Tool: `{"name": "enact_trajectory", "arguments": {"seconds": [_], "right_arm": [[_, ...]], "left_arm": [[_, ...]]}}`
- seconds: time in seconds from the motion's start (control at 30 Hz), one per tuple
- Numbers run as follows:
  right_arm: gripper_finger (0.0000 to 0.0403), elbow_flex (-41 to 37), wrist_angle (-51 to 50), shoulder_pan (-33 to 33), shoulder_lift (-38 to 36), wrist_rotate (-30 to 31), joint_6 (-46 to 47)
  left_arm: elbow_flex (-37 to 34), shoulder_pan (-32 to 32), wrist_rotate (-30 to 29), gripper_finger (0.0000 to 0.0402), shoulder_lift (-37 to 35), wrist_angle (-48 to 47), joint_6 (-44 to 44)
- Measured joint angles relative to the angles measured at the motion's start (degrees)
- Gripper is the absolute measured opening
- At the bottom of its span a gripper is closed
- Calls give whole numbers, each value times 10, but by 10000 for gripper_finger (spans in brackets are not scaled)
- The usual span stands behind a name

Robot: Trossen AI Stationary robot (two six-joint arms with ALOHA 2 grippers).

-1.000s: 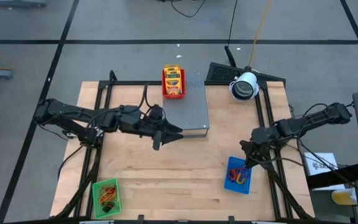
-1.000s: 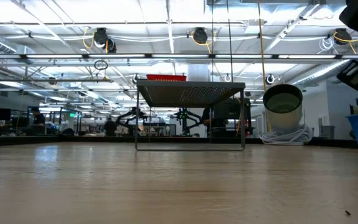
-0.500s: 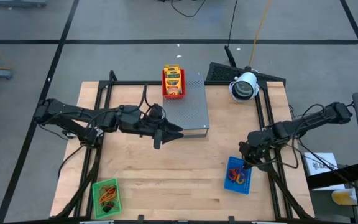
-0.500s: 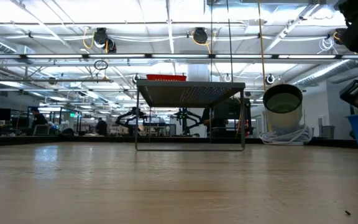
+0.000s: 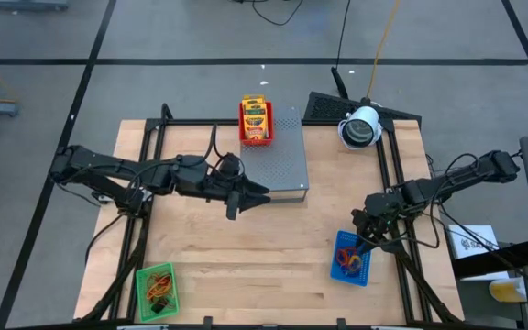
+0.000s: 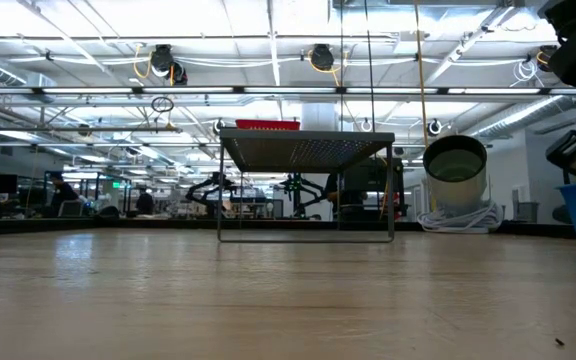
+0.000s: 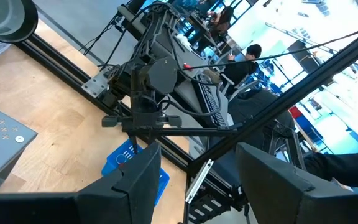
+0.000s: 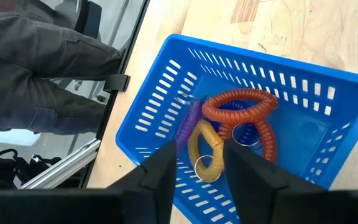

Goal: Pick & Place Office Desk Supplies
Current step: Put the green bin on the shelf

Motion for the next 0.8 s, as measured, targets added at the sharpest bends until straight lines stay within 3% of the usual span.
{"name": "enact_trajectory", "arguments": {"seconds": [0.27, 0.63, 0.8], "right_arm": [[145, 0, 52, 0, 0, -2, 17], [123, 0, 321, -1, -3, -14, 57], [112, 0, 410, -3, -3, 38, 46]], "left_arm": [[0, 0, 0, 218, 0, 0, 0], [0, 0, 25, 218, 0, 25, 8], [0, 4, 63, 218, 0, 38, 49]]}}
